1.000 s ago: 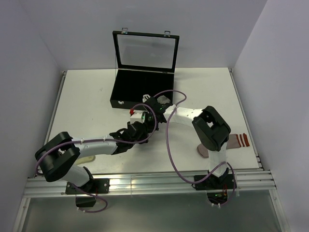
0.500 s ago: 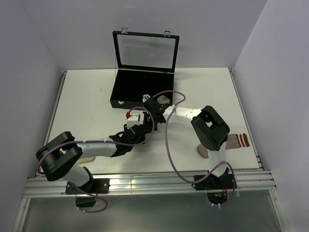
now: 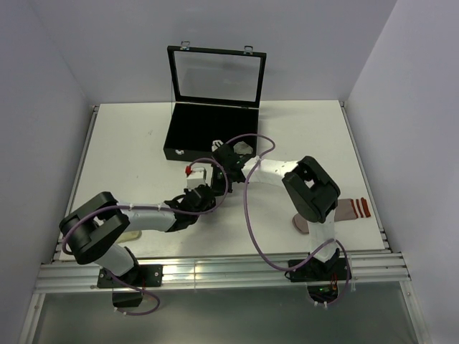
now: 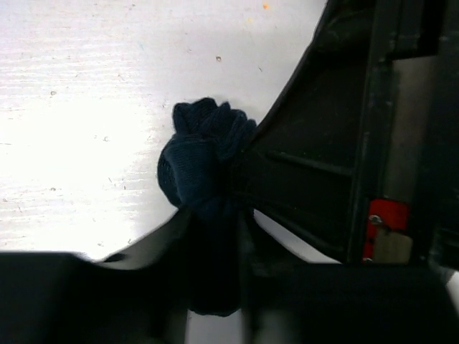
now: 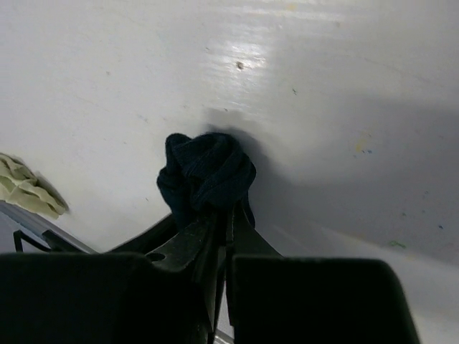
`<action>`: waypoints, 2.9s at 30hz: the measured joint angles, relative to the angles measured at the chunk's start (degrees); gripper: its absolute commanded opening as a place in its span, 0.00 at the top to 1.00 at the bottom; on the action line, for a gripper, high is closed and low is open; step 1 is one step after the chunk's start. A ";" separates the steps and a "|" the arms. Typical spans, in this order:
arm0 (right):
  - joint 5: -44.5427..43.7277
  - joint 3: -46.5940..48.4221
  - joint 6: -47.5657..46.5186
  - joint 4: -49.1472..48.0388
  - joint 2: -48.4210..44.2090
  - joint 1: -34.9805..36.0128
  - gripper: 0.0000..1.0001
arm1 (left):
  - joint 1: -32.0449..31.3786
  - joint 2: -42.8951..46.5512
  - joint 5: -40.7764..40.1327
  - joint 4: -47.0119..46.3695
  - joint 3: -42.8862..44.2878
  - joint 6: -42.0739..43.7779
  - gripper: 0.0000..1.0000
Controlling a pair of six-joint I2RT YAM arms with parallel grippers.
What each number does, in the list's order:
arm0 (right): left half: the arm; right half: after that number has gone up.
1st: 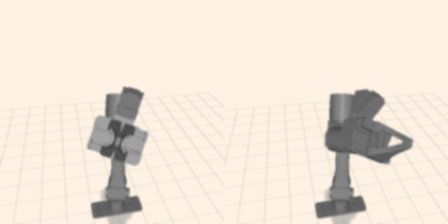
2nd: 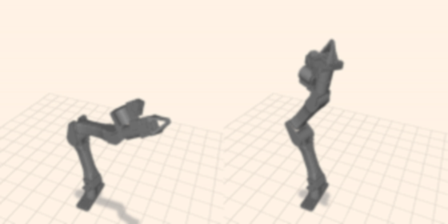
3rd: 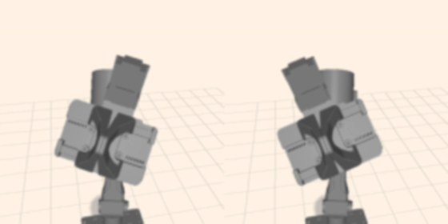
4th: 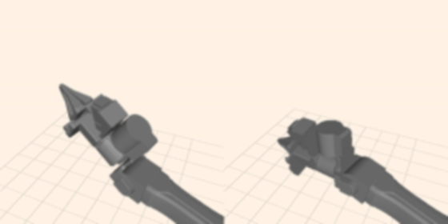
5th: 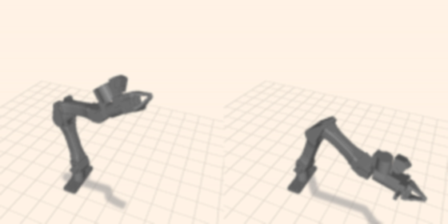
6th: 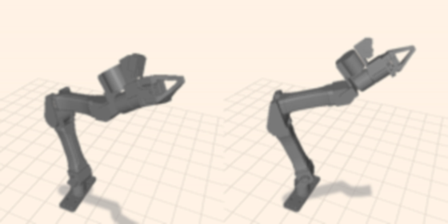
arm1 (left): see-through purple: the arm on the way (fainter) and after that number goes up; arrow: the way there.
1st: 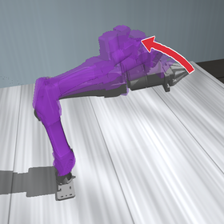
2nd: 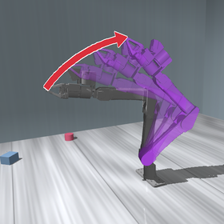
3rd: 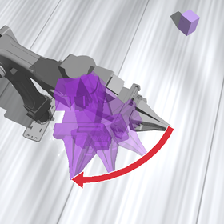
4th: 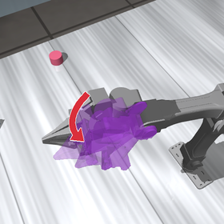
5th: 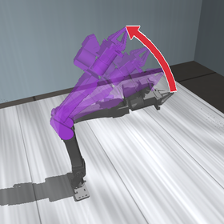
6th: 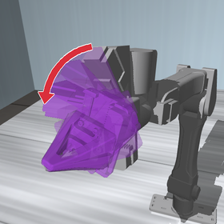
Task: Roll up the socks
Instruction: Pick up the sock at the center of the board, then place the sock in the storage box.
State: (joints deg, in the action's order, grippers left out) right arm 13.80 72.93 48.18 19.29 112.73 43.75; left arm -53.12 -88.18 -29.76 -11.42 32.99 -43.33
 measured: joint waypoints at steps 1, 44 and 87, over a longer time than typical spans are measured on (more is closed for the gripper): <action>0.02 -0.28 -0.11 -1.03 -0.07 0.00 0.88 | 0.24 -0.24 0.07 -0.31 0.00 -0.59 0.92; 0.42 -23.12 -16.41 10.75 -55.01 -29.79 0.21 | 21.81 -4.63 12.55 24.85 38.56 0.98 1.00; 5.29 -23.12 -19.34 15.50 -57.53 -35.91 0.23 | 29.09 -35.08 17.33 43.76 64.65 -20.83 0.99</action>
State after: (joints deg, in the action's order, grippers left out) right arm 19.09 49.80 28.84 34.79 55.20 7.84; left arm -24.03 -123.26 -12.43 32.34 97.65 -64.16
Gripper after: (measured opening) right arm 0.769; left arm 0.074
